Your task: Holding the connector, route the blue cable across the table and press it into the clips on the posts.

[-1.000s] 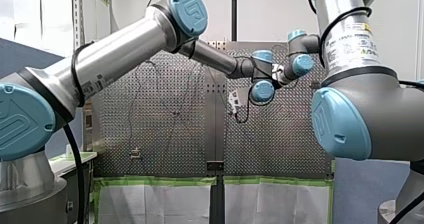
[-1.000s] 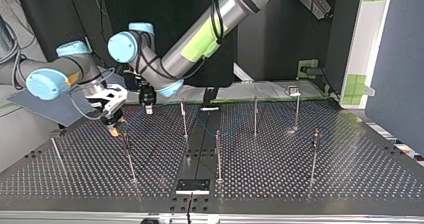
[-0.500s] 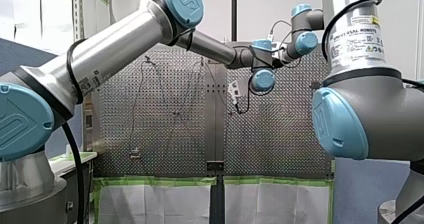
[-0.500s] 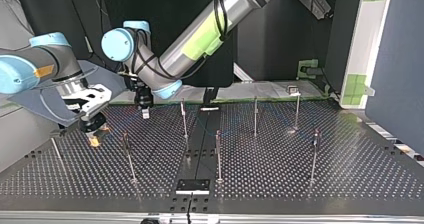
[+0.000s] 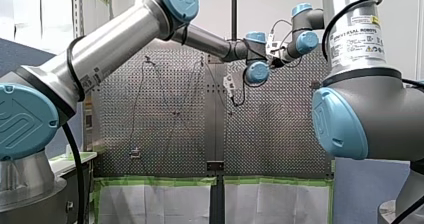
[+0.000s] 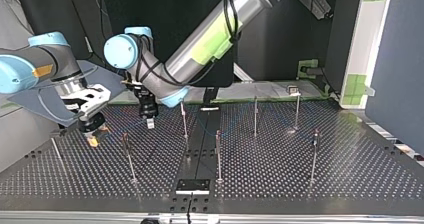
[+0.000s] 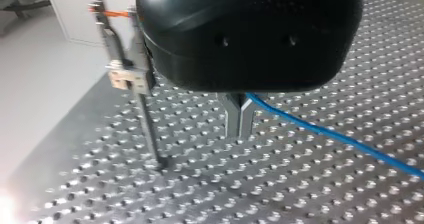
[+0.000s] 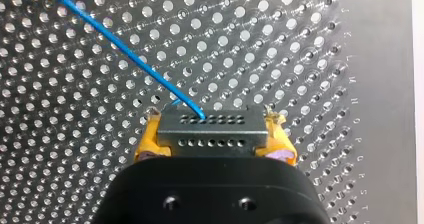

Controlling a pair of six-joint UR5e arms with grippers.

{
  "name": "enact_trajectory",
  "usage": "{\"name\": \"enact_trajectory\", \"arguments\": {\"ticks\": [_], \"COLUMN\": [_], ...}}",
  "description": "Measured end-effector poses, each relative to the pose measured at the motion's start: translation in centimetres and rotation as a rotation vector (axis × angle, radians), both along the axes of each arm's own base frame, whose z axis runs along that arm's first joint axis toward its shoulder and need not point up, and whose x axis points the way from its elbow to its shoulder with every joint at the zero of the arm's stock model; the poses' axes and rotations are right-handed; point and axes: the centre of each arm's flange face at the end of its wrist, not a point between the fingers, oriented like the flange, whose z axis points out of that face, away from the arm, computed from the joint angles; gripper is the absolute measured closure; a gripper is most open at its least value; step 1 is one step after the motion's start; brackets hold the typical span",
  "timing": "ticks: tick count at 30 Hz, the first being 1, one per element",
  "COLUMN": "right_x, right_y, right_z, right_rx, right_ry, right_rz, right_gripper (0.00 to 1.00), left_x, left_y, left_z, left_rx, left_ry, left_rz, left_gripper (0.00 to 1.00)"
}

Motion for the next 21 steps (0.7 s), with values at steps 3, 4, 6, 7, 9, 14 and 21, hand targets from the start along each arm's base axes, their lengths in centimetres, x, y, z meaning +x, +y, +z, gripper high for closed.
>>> {"name": "enact_trajectory", "arguments": {"ticks": [3, 4, 6, 7, 9, 14, 21], "right_x": [0.0, 0.0, -0.1, -0.1, 0.0, 0.0, 0.0], "right_y": [0.1, 0.1, 0.2, 0.3, 0.4, 0.9, 1.5], "right_z": [0.0, 0.0, 0.1, 0.2, 0.4, 1.4, 2.5], "right_rx": [0.004, 0.007, 0.008, 0.008, 0.005, -0.009, -0.024], "right_ry": [0.004, 0.005, 0.006, 0.007, 0.006, 0.001, -0.008], "right_rz": [0.000, 0.000, 0.001, 0.001, 0.001, 0.003, 0.006], "right_gripper": [1.00, 1.00, 1.00, 1.00, 1.00, 1.00, 1.00], "left_x": [-0.3, -0.4, -0.6, -0.6, -0.6, -0.2, 0.1], "left_y": [-0.1, -0.1, -0.3, -0.3, -0.3, -0.2, 0.1], "left_z": [0.6, 0.7, 0.8, 0.9, 1.0, 1.6, 2.8], "left_rx": [-0.001, -0.001, 0.001, 0.001, 0.003, 0.017, 0.014], "left_ry": [-0.005, -0.006, -0.007, -0.008, -0.010, -0.020, -0.035], "left_rz": [-0.004, -0.006, -0.008, -0.009, -0.010, -0.022, -0.021], "left_gripper": [1.00, 1.00, 1.00, 1.00, 1.00, 1.00, 1.00]}}
